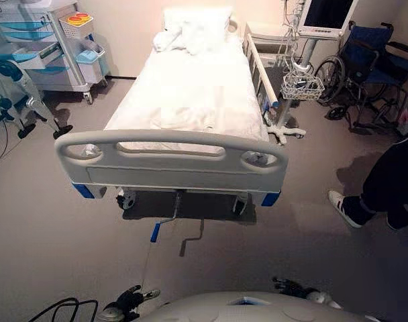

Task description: Raise the hospital bed

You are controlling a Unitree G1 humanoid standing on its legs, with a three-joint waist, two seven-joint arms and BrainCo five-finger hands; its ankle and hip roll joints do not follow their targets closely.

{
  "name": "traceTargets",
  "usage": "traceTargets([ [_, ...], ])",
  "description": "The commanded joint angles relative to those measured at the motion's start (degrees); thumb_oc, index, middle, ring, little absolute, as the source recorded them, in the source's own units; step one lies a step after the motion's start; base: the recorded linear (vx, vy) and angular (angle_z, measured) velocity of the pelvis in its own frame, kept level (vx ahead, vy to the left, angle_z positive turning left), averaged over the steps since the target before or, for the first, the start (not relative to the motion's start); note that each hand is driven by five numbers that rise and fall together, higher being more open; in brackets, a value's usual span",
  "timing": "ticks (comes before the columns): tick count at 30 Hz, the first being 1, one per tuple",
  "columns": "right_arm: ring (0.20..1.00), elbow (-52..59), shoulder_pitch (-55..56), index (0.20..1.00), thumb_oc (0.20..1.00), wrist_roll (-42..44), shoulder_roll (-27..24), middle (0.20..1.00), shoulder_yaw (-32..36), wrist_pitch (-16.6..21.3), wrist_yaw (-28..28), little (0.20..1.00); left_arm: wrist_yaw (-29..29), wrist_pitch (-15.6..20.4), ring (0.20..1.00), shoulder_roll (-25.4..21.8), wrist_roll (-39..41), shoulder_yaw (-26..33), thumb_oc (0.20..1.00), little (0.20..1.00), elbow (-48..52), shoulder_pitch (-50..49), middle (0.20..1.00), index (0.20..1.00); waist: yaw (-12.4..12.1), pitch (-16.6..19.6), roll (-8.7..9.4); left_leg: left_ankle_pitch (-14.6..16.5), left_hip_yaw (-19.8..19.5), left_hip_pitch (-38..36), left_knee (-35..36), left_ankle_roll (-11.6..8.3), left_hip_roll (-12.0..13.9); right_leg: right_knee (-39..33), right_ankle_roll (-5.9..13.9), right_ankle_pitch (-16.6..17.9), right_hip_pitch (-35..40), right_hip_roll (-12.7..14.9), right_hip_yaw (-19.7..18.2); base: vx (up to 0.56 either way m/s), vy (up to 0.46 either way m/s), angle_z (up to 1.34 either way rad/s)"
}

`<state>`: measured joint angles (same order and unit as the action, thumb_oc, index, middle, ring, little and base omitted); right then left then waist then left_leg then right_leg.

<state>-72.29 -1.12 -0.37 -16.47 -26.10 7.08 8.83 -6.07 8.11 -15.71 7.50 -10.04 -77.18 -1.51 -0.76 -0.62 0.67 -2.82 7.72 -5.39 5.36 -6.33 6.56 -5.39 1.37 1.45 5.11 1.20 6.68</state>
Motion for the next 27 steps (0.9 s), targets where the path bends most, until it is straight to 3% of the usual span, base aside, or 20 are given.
traceTargets([
  [1,1.0,-1.6,-5.9,1.0,1.0,0.6,0.3,1.0,0.3,1.3,-0.4,1.0,0.4,1.0,1.0,1.0,-1.8,-1.2,1.0,1.0,-2.2,5.4,1.0,1.0,-0.2,-0.4,1.59,5.1,0.5,-4.5,-0.4,4.25,-6.0,2.4,4.54,0.6,0.8,0.6,0.4,0.0,-0.031,-0.04],
  [15,1.0,-1.2,-6.0,1.0,1.0,0.5,-0.4,1.0,0.5,1.5,-0.4,1.0,1.2,1.4,1.0,0.4,-1.4,-0.8,1.0,1.0,-1.7,5.9,1.0,1.0,-0.3,-0.6,1.88,5.1,0.8,-4.7,-0.4,4.04,-5.7,2.3,4.56,0.3,1.1,0.6,0.7,0.0,0.0,0.0],
  [27,1.0,0.2,-6.1,1.0,1.0,0.5,-0.9,1.0,0.5,2.2,-1.7,1.0,4.3,3.9,1.0,-0.8,1.6,-1.2,1.0,1.0,4.4,8.7,1.0,1.0,0.0,-1.2,1.89,5.1,0.6,-4.9,-0.4,3.96,-5.7,3.4,4.41,-0.2,1.0,0.5,1.0,0.0,0.0,0.0],
])
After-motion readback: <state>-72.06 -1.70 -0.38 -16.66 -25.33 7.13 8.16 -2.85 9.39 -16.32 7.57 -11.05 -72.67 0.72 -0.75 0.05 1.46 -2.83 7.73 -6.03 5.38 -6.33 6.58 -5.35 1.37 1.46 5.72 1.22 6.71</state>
